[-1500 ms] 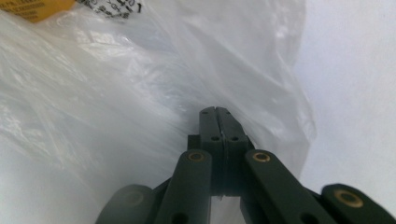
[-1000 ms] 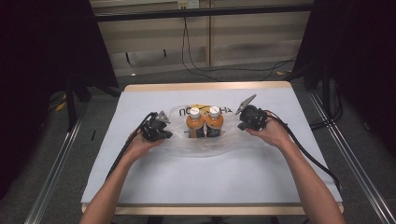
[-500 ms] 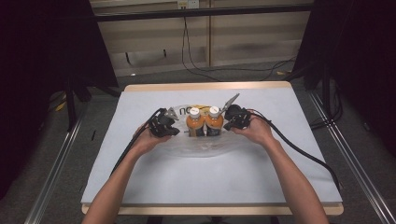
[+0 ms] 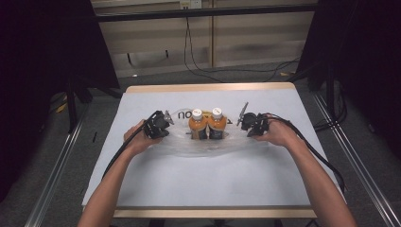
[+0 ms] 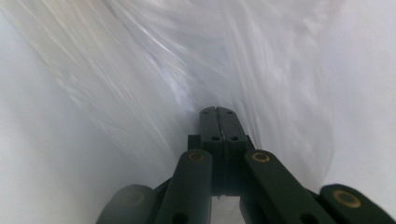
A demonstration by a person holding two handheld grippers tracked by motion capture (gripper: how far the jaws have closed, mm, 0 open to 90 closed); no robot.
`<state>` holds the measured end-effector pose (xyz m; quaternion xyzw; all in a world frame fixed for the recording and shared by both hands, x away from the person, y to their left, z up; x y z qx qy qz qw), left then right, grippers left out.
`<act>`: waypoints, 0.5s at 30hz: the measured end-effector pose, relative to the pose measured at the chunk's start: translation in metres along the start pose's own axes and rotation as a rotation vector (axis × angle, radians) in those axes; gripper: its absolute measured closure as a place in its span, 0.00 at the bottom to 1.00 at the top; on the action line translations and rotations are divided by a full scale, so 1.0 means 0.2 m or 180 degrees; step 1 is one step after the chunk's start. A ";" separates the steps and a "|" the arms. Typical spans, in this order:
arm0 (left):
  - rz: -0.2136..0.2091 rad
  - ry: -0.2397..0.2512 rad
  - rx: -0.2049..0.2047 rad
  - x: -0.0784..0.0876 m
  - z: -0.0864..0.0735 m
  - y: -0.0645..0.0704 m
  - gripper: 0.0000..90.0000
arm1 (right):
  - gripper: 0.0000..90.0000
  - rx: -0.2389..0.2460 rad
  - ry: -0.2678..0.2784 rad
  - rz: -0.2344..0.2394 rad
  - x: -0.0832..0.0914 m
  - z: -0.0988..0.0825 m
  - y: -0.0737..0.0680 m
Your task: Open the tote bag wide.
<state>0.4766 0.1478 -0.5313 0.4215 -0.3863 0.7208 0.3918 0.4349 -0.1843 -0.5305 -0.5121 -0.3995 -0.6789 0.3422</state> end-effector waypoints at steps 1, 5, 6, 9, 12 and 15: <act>0.0034 0.0004 0.0022 0.00 0.00 -0.01 1.00 | 1.00 -0.0010 -0.0002 -0.0015 0.00 0.00 0.01; -0.0024 0.0075 0.0076 0.00 -0.02 -0.04 1.00 | 1.00 -0.0072 0.0022 -0.0171 -0.02 -0.01 0.08; -0.0025 0.0062 0.0068 0.00 -0.02 -0.05 1.00 | 1.00 -0.0131 0.0052 -0.0187 -0.02 -0.01 0.09; 0.0046 0.0008 0.0057 0.00 -0.04 -0.06 1.00 | 1.00 -0.0207 0.0104 -0.0289 -0.03 -0.03 0.14; 0.0062 -0.0056 0.0094 0.03 -0.12 -0.09 1.00 | 1.00 -0.0194 -0.0001 -0.0337 -0.03 -0.06 0.14; -0.0104 0.0093 0.0227 0.05 -0.18 -0.08 1.00 | 1.00 -0.0163 -0.0034 -0.0270 -0.02 -0.09 0.14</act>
Point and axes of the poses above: each handheld gripper's, and its own axes: x roughly backward along the jaws, z roughly out of its top, y roughly to its right, the point moved 8 cm from there along -x, roughly forward along the jaws, and after that the axes turned 1 degree about -y, right-handed, at the moved point
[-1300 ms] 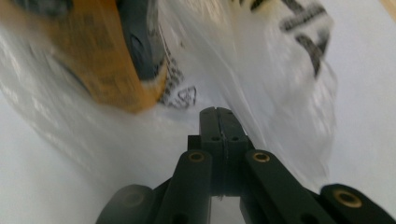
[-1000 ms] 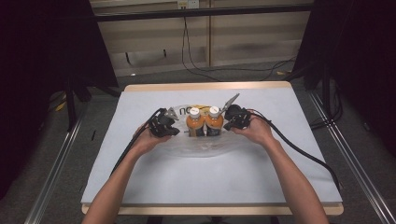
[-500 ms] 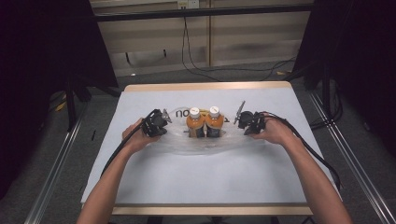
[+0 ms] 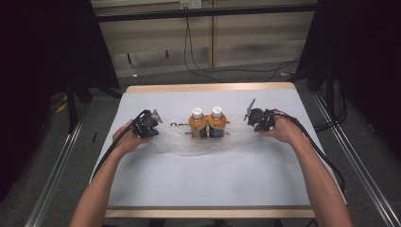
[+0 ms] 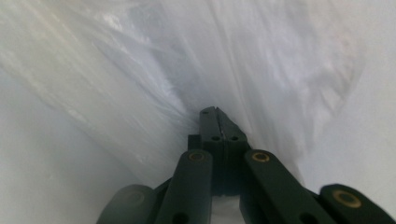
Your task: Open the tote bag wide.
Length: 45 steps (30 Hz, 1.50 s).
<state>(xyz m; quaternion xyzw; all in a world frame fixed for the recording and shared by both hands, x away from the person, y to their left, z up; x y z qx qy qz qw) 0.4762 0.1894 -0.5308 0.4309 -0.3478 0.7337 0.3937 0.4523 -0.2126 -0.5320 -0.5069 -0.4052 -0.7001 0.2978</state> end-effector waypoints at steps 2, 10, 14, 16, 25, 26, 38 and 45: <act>0.0045 -0.0050 -0.0076 0.00 0.00 0.01 1.00 | 1.00 0.0027 -0.0022 0.0039 0.00 0.00 -0.01; -0.0130 -0.0038 -0.0107 0.02 -0.02 0.03 1.00 | 1.00 -0.0063 0.0108 0.0482 0.05 -0.08 -0.09; -0.0243 -0.0030 -0.0105 0.03 -0.03 0.05 1.00 | 1.00 -0.0125 0.0210 0.0489 0.06 -0.10 -0.12; -0.0285 0.0012 -0.0042 0.03 -0.03 0.06 1.00 | 1.00 -0.0051 0.0213 0.0470 0.07 -0.11 -0.13; -0.0265 -0.0025 0.0048 0.04 -0.04 0.07 1.00 | 1.00 -0.0168 0.0272 0.0437 0.08 -0.10 -0.14; -0.0277 -0.0001 0.0073 0.05 -0.03 0.07 1.00 | 1.00 -0.0164 0.0346 0.0426 0.08 -0.09 -0.13; -0.0296 0.0729 0.0027 0.17 0.19 0.22 1.00 | 1.00 -0.0453 0.1335 0.0605 0.20 0.05 -0.14; -0.0542 0.1247 -0.0023 0.23 0.36 0.37 1.00 | 1.00 -0.0577 0.1674 0.0727 0.29 0.13 -0.13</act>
Point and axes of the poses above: each handheld gripper's, and its own axes: x roughly backward along the jaws, z roughly out of its top, y roughly to its right, the point moved 8 cm from there along -x, roughly forward along the jaws, and after that the axes turned 1 degree about -y, right-handed, at the moved point
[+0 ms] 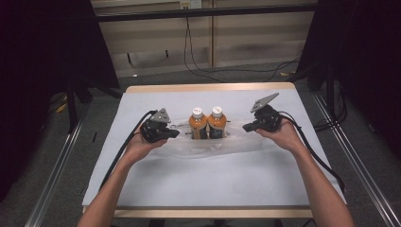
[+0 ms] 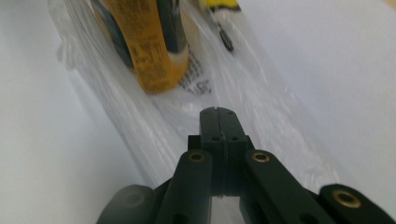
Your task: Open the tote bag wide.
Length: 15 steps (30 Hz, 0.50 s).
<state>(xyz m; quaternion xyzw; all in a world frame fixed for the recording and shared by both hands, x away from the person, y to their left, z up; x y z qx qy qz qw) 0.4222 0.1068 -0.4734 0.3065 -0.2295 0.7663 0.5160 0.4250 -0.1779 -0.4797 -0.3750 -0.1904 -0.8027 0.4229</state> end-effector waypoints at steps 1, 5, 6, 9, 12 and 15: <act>-0.0026 0.0098 0.0003 -0.01 0.02 0.02 1.00 | 1.00 -0.0003 0.0032 0.0006 0.00 0.02 0.00; -0.0151 0.0331 0.0018 -0.07 0.09 0.11 1.00 | 1.00 -0.0002 0.0155 0.0104 -0.03 0.11 -0.02; -0.0158 0.0331 0.0005 -0.08 0.10 0.13 1.00 | 1.00 0.0007 0.0152 0.0080 -0.04 0.13 -0.02; -0.0251 0.0371 -0.0084 -0.13 0.15 0.21 1.00 | 1.00 0.0013 0.0200 0.0148 -0.08 0.18 -0.03; -0.0311 0.0380 -0.0172 -0.16 0.19 0.26 1.00 | 1.00 0.0027 0.0217 0.0198 -0.12 0.22 -0.03; -0.0247 0.0390 -0.0180 -0.19 0.21 0.27 1.00 | 1.00 0.0011 0.0187 0.0204 -0.15 0.24 -0.03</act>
Point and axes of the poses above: each handheld gripper's, and its own axes: x roughly backward along the jaws, z roughly out of its top, y roughly to its right, the point moved 8 cm from there along -x, roughly forward along the jaws, and after that the axes turned 1 degree about -y, right-handed, at the moved point
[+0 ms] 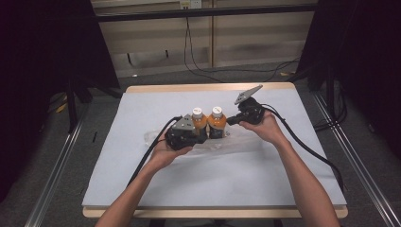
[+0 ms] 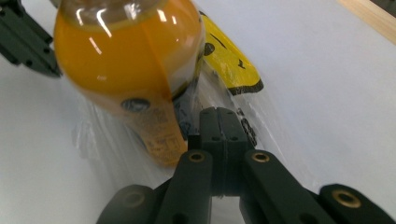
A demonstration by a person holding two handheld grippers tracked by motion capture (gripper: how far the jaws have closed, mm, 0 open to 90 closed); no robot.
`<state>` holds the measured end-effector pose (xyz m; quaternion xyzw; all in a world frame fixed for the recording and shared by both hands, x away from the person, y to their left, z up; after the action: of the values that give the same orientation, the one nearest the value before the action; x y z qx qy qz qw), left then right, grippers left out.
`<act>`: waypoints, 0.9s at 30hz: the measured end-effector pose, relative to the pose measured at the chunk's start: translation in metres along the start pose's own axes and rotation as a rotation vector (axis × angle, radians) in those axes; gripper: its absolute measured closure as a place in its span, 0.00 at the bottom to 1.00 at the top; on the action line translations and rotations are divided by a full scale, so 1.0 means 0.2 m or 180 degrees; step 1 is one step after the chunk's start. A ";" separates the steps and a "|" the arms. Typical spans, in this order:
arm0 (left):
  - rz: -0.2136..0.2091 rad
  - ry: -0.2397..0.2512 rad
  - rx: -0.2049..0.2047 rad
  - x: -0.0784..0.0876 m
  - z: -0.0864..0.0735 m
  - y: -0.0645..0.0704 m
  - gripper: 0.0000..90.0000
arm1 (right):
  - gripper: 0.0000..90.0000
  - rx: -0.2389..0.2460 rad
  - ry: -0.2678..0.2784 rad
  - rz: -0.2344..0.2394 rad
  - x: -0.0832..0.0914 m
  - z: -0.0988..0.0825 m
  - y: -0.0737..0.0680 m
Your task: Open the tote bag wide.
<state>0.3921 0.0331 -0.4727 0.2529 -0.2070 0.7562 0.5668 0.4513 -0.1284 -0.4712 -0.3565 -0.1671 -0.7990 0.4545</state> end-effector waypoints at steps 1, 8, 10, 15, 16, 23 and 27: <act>0.0020 0.0009 0.0028 -0.01 0.00 0.00 1.00 | 1.00 -0.0009 0.0013 0.0019 -0.01 0.01 0.00; 0.0217 -0.0116 0.0037 -0.09 -0.02 -0.01 1.00 | 1.00 -0.0113 -0.0052 0.0027 -0.12 0.00 0.03; 0.0205 -0.0139 0.0090 -0.12 -0.04 0.00 1.00 | 1.00 -0.0153 -0.0061 0.0062 -0.15 -0.01 0.04; 0.0257 -0.0321 0.0042 -0.18 -0.11 0.03 1.00 | 1.00 -0.0246 -0.0156 0.0137 -0.26 -0.04 0.05; 0.0263 -0.0294 0.0059 -0.18 -0.10 0.03 1.00 | 1.00 -0.0291 -0.0168 0.0155 -0.28 -0.05 0.05; 0.0289 0.0058 0.0165 -0.10 -0.01 -0.01 1.00 | 1.00 -0.0358 -0.0167 0.0174 -0.33 -0.06 0.05; 0.0470 -0.0002 0.0128 -0.14 0.00 -0.03 1.00 | 1.00 -0.0381 -0.0170 0.0170 -0.33 -0.06 0.07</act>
<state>0.4038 0.0132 -0.4899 0.2486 -0.2101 0.7999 0.5042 0.4806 -0.1033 -0.5290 -0.4085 -0.1216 -0.7854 0.4488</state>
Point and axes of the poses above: each handheld gripper's, and its own axes: x roughly backward along the jaws, z roughly out of its top, y roughly to its right, the point moved 8 cm from there along -x, roughly forward along the jaws, and after that the axes turned 1 degree about -y, right-handed, at the moved point
